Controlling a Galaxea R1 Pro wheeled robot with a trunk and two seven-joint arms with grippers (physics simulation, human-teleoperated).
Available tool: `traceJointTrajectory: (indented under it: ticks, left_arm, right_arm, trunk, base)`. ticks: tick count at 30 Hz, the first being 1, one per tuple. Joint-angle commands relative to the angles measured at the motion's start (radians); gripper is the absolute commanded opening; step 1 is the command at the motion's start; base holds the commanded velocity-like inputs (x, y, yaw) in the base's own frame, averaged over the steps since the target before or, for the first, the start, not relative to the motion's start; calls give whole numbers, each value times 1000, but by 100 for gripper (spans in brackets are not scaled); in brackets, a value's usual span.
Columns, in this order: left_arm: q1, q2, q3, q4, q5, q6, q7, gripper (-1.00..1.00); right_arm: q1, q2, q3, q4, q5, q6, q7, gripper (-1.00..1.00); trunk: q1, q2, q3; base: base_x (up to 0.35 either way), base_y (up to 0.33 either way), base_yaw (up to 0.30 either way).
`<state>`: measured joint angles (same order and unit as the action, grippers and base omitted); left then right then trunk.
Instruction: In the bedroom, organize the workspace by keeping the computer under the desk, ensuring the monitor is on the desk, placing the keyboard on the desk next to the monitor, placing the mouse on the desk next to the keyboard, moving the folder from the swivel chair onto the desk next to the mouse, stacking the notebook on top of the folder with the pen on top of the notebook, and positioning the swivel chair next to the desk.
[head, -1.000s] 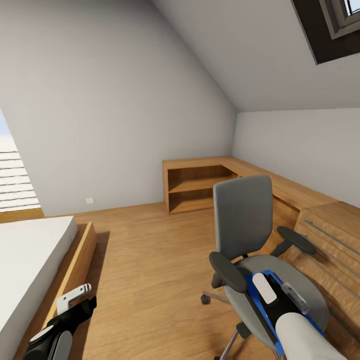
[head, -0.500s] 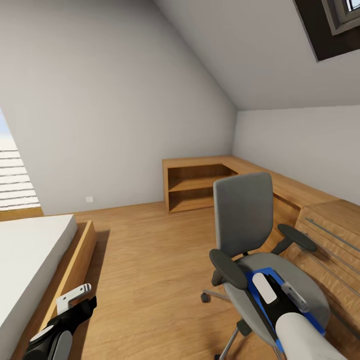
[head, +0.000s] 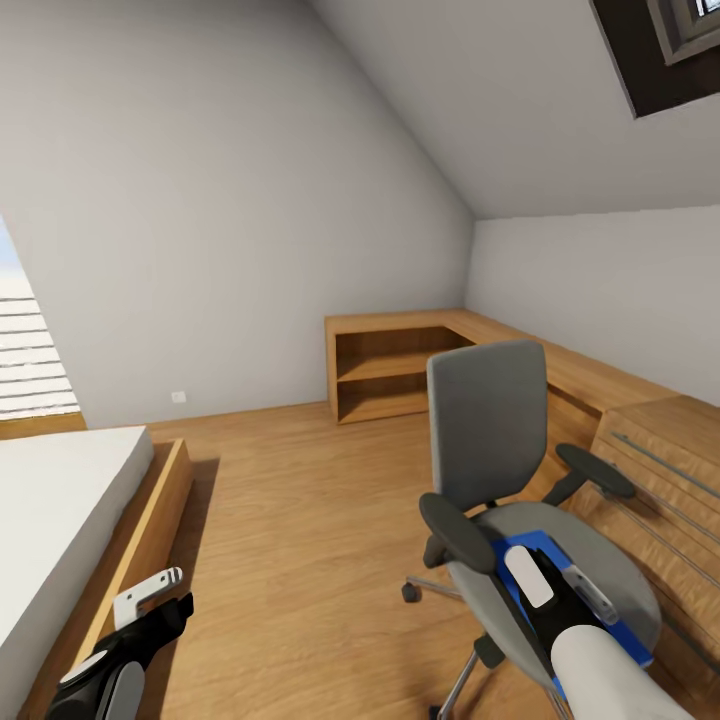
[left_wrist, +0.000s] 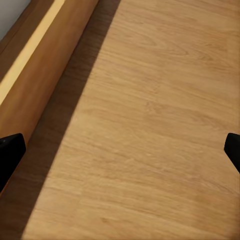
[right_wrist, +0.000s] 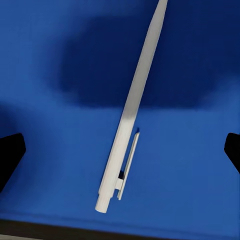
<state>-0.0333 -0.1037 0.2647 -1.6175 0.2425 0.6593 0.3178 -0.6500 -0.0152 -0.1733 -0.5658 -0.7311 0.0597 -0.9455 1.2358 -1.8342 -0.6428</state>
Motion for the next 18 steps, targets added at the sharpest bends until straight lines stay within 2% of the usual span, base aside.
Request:
traceJointTrajectory:
  ticks: [1,18]
  left_arm:
    - [-1,-1,1,-1,11,3,7,100]
    - [-1,-1,1,-1,11,3,7,100]
  right_arm:
    - [0,0,0,-2,-2,6,-4,100]
    - [0,0,0,-2,-2,6,-4,100]
  trunk:
    - [4,-8,-4]
    - [12,-22,-11]
  base:
    - [0,0,0]
    - [0,0,0]
